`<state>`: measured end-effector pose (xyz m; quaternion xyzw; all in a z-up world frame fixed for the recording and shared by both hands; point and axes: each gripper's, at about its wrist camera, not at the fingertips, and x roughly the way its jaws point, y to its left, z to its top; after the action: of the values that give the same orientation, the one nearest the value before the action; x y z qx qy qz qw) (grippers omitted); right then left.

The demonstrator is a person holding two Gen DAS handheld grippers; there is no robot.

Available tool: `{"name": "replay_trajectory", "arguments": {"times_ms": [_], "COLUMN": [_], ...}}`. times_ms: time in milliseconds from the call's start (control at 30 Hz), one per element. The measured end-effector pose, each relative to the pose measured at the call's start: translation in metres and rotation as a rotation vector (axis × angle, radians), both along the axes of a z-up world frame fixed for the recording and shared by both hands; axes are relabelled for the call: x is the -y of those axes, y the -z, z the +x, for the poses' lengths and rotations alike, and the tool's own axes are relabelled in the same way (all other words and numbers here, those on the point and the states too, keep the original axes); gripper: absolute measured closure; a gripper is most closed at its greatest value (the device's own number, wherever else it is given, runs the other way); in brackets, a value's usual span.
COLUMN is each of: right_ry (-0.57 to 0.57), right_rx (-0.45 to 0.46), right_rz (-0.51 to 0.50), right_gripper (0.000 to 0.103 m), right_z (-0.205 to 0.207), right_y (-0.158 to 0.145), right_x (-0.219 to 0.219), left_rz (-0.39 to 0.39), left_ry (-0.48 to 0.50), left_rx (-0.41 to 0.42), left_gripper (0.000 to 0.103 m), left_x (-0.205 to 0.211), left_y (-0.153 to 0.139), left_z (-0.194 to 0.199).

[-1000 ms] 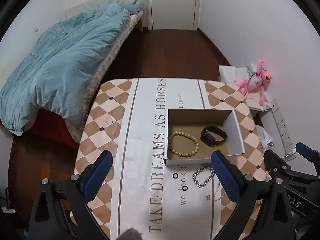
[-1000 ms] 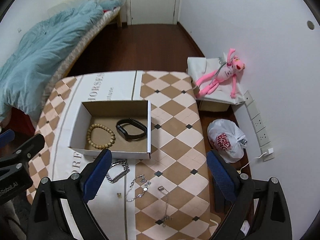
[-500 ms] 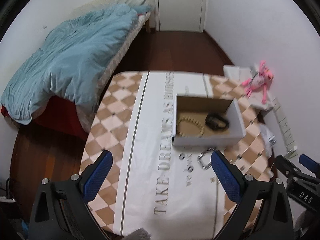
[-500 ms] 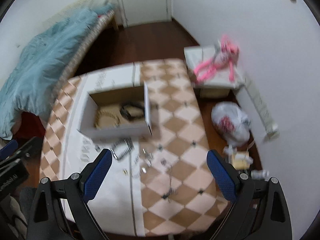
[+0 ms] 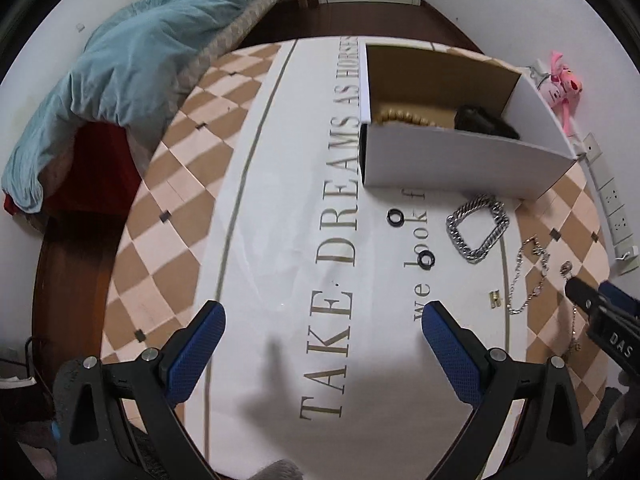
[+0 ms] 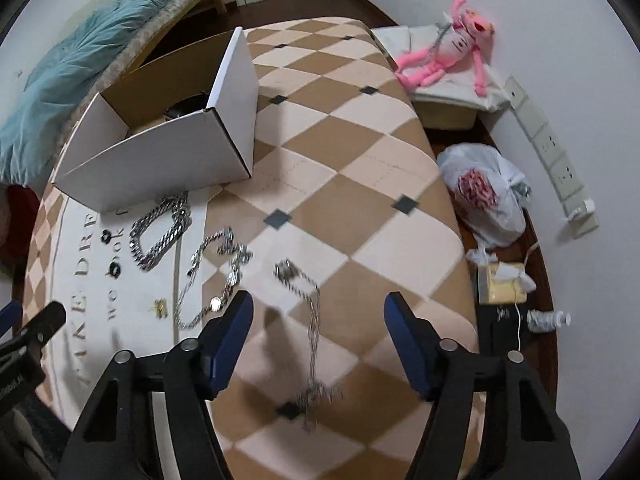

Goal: Organize jewelry
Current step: 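Grasp a silver necklace with the right tool while the left tool grasps a black ring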

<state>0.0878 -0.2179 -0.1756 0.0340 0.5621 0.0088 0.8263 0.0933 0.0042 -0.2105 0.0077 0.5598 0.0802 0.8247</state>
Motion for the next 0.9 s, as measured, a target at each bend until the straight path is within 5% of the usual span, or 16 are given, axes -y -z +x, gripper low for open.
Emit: {"name": "replay_trajectory", "arguments": {"times_ms": [133, 200, 267, 533, 900], "right_ry": [-0.028, -0.044, -0.045, 0.012, 0.067], "right_rx": [0.045, 0.071, 0.079, 0.121, 0.102], "right_rz": [-0.021, -0.042, -0.03, 0.032, 0.044], "right_gripper": [0.041, 0.074, 0.092, 0.092, 0.092], "right_z": [0.01, 0.013, 0.013, 0.012, 0.016], "right_y": [0.013, 0.013, 0.013, -0.004, -0.005], "right_x": [-0.009, -0.014, -0.016, -0.004, 0.014], "left_rz": [0.001, -0.011, -0.022, -0.118, -0.064], "left_ry": [0.006, 0.013, 0.023, 0.091, 0.265], "left_rx": [-0.011, -0.007, -0.007, -0.004, -0.03], "left_gripper": [0.002, 0.002, 0.002, 0.006, 0.052], "left_x": [0.004, 0.008, 0.011, 0.031, 0.073], "left_y": [0.007, 0.007, 0.006, 0.008, 0.028], "left_z": [0.006, 0.011, 0.017, 0.054, 0.07]}}
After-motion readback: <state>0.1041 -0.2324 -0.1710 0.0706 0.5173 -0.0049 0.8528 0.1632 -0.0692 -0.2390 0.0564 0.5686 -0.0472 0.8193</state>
